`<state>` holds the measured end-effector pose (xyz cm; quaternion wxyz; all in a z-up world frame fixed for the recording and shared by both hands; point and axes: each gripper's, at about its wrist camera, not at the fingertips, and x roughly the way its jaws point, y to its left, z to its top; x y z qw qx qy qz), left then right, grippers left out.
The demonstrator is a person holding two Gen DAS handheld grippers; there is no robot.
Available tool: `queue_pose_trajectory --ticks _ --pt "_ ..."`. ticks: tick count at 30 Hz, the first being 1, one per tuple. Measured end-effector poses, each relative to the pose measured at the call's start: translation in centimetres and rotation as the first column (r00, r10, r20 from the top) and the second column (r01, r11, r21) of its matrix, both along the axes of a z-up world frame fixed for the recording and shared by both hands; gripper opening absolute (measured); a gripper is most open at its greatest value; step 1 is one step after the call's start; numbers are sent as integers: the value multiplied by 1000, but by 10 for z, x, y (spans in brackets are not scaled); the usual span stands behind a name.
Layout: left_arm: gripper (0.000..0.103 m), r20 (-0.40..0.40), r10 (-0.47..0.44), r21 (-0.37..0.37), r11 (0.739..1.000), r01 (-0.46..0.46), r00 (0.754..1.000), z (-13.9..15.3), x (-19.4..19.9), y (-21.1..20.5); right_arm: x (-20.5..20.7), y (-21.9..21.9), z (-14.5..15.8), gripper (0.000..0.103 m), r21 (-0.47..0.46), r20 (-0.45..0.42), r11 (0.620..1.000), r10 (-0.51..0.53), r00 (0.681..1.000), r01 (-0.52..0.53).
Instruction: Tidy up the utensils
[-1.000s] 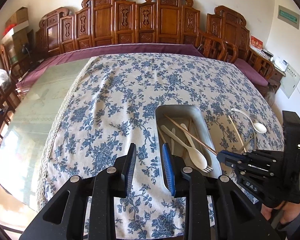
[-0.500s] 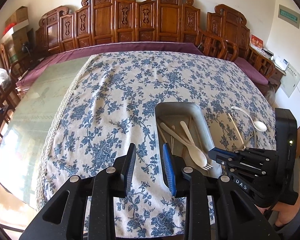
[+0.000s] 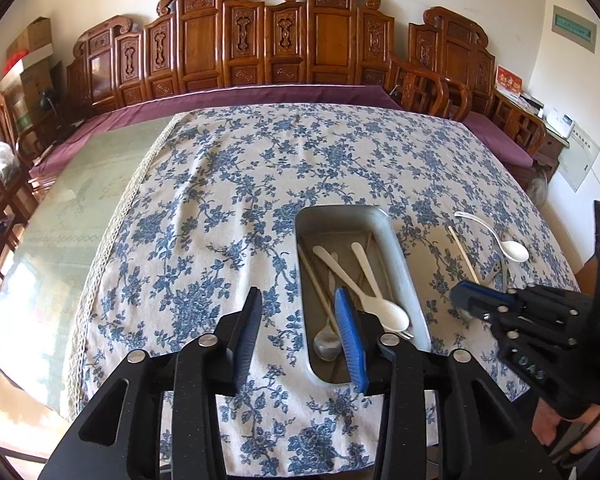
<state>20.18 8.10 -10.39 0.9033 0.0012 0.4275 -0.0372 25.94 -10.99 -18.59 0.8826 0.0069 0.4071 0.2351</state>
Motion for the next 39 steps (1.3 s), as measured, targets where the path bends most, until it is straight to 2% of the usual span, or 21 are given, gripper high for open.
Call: queue_pose_trajectory --ticks 3,5,6,7,9,11,12,16,18,21,32,39 --pt "40 0 -9 0 1000 9 1000 1 0 -9 -5 -15 8 16 -9 26 1000 -21 999 21" --pt "51 5 -16 -3 1000 16 1000 2 -1 -15 -9 -24 12 21 -16 41 999 -38 998 38" --pt "52 7 -19 -4 1000 19 1000 3 -1 -18 -11 -29 15 24 -20 48 999 -49 998 50" --pt "53 6 -22 -5 1000 22 1000 3 -1 -21 -12 -34 16 30 -21 53 998 -59 997 60" --pt "65 11 -24 -5 1000 25 1000 5 -2 -27 -16 -45 21 39 -20 64 996 -81 995 82" --pt "69 25 -31 -5 1000 31 999 9 -5 -34 -21 -58 26 49 -20 81 994 -106 991 108" --pt "75 30 -32 -5 999 33 999 11 -6 -37 -24 -64 28 56 -21 88 992 -120 989 123" --pt "80 55 -40 -12 999 41 998 20 -11 -49 -33 -84 38 79 -18 117 985 -166 979 169" --pt "88 66 -42 -13 999 43 997 24 -15 -56 -38 -93 43 83 -18 135 982 -183 974 187" --pt "88 89 -54 -17 998 56 995 31 -22 -65 -47 -108 53 93 -10 163 976 -211 964 215" --pt "90 145 -104 3 995 105 984 57 -50 -100 -73 -151 69 94 7 198 973 -228 953 231" --pt "90 99 -149 -1 989 149 984 42 -43 -122 -63 -173 55 94 -28 168 972 -225 960 233"
